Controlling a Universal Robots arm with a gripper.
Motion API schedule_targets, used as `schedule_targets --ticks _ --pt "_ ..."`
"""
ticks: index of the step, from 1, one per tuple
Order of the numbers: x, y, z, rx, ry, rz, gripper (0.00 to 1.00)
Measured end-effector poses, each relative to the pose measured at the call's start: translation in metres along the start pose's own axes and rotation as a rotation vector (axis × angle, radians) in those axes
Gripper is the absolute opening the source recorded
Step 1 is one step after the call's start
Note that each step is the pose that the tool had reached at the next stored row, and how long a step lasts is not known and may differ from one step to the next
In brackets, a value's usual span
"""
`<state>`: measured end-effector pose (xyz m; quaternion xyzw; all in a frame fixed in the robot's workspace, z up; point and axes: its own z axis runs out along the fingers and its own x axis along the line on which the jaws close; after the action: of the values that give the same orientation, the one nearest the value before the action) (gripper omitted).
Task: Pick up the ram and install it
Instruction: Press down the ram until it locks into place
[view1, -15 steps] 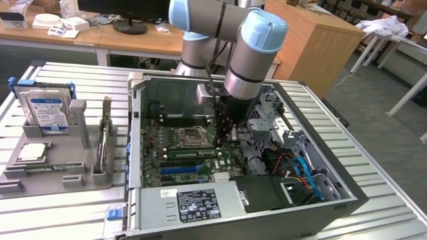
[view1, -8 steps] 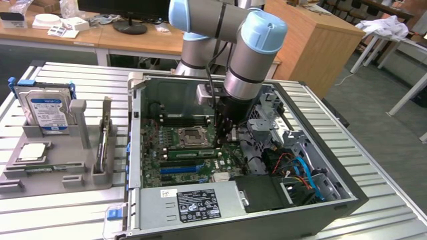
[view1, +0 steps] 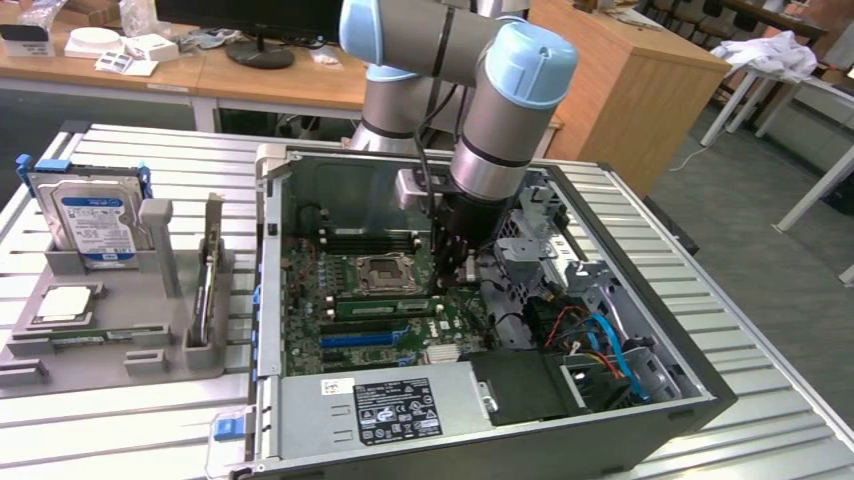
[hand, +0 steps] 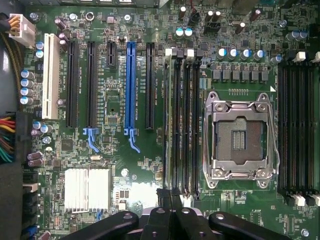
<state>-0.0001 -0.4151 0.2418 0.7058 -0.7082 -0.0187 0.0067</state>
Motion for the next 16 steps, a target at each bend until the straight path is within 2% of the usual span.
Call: schedule_targets --ticks 6,16 --pt "0.0000 -0.0006 0.0000 -0.0001 0.0001 0.000 0.11" --pt "0.0001 -0.0008 0.0057 -0.0001 0.0000 0.000 0.11"
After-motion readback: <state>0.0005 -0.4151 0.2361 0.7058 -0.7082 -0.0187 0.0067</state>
